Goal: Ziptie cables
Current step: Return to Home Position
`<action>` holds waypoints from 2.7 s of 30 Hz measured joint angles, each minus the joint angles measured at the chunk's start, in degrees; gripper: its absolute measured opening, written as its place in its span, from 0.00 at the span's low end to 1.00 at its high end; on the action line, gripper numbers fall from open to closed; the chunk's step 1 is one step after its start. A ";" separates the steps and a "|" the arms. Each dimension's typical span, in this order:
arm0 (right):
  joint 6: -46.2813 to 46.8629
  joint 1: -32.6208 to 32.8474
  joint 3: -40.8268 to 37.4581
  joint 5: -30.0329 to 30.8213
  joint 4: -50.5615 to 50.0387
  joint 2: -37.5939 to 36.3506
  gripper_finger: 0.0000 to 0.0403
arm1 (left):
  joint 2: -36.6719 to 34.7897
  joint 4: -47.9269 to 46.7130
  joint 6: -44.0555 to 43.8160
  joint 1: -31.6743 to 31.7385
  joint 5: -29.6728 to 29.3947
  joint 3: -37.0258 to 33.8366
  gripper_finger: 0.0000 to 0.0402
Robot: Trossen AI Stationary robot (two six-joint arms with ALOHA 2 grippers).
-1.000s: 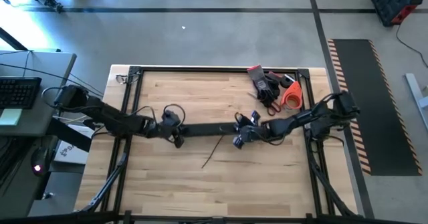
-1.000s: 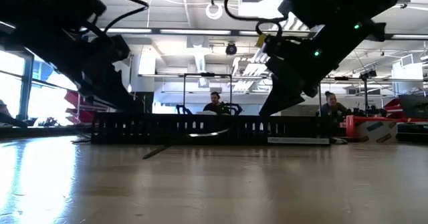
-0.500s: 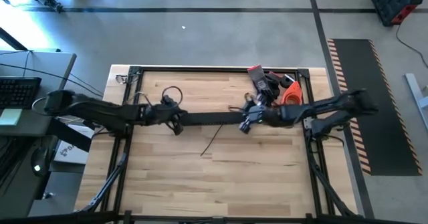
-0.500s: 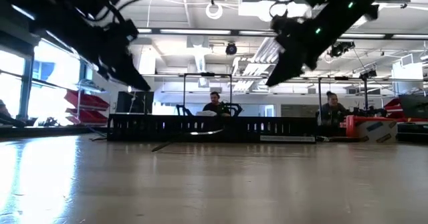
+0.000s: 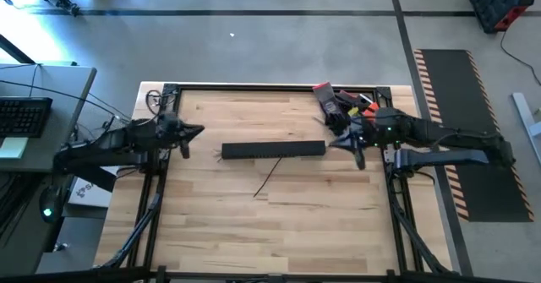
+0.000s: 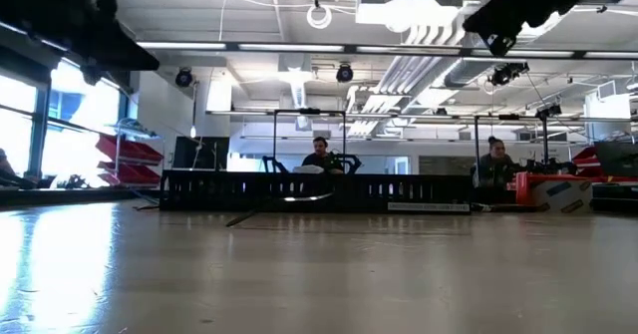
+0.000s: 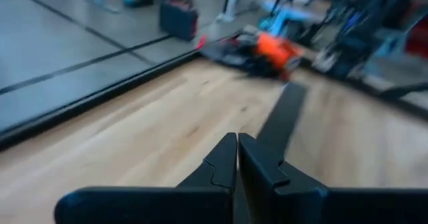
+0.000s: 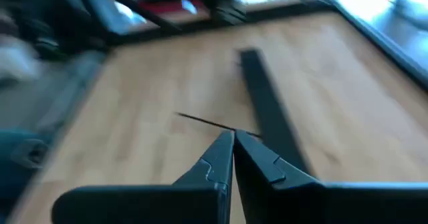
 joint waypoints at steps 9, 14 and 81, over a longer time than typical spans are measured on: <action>8.82 -5.57 -21.33 -16.55 24.14 -10.03 0.00 | -13.62 -0.14 -5.70 1.17 5.56 -5.38 0.00; 12.33 -5.51 -29.34 -16.07 33.08 -19.38 0.00 | -12.97 6.32 -3.41 1.15 5.58 -7.21 0.00; 14.65 -4.84 -38.52 -8.77 26.43 -42.36 0.00 | -13.84 29.28 3.32 -0.14 5.42 -21.28 0.00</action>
